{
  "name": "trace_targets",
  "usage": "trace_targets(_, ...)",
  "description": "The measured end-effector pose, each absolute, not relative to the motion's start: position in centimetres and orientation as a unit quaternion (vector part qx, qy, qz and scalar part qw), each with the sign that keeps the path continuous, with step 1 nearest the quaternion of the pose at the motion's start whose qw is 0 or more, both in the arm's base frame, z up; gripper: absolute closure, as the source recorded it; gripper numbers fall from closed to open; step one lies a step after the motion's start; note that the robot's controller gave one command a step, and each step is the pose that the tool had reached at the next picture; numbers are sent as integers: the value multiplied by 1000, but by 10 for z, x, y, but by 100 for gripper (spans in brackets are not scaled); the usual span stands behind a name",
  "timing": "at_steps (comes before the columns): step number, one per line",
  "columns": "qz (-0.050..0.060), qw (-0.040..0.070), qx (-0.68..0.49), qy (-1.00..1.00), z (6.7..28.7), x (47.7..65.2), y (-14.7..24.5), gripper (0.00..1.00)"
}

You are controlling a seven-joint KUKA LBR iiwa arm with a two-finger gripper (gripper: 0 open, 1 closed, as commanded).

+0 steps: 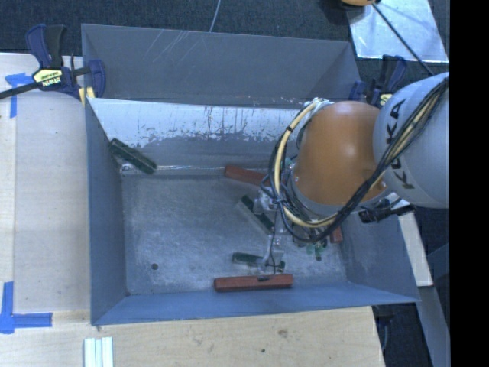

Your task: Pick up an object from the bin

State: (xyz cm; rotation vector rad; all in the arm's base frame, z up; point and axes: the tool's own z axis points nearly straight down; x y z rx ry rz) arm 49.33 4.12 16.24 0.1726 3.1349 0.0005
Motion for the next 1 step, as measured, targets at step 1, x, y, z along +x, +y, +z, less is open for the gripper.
trace_targets(1,0,4,17,1000,134,493,31,0)
